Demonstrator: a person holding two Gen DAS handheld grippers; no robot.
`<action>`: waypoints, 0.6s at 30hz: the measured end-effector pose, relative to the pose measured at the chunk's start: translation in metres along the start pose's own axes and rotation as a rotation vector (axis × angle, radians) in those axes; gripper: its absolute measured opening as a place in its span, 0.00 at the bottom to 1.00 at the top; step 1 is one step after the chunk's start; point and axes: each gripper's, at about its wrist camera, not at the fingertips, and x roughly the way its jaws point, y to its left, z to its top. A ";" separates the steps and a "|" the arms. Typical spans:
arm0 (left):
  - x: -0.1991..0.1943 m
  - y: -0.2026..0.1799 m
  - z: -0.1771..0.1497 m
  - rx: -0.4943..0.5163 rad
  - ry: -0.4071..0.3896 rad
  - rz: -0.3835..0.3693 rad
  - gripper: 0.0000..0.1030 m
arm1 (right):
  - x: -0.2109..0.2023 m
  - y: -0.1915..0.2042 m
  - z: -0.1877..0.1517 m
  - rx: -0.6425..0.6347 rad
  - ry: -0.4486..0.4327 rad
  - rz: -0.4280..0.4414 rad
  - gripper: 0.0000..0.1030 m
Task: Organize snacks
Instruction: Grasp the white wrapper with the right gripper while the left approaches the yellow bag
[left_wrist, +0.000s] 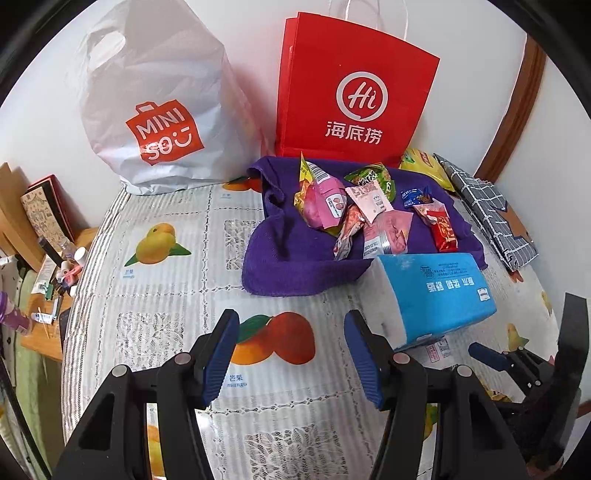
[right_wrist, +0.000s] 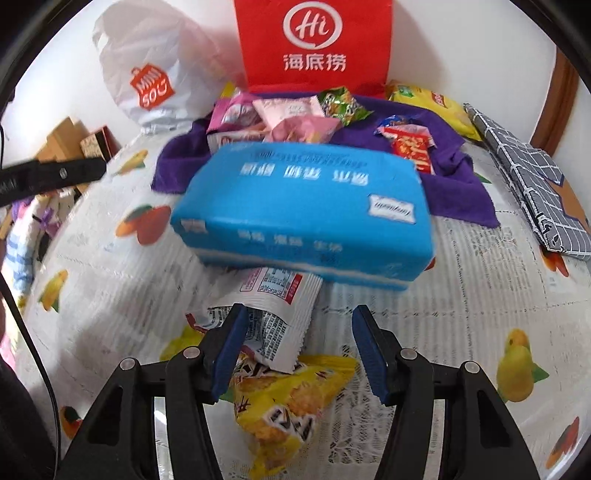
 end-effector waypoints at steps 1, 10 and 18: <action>0.000 0.000 -0.001 0.002 0.000 -0.002 0.55 | 0.001 0.001 -0.002 0.004 -0.001 0.001 0.57; 0.009 -0.001 -0.005 0.024 0.009 -0.021 0.55 | -0.001 -0.001 -0.007 0.027 -0.017 0.018 0.59; 0.006 -0.002 -0.006 0.030 0.007 -0.030 0.55 | 0.004 0.001 -0.008 0.036 -0.010 0.037 0.65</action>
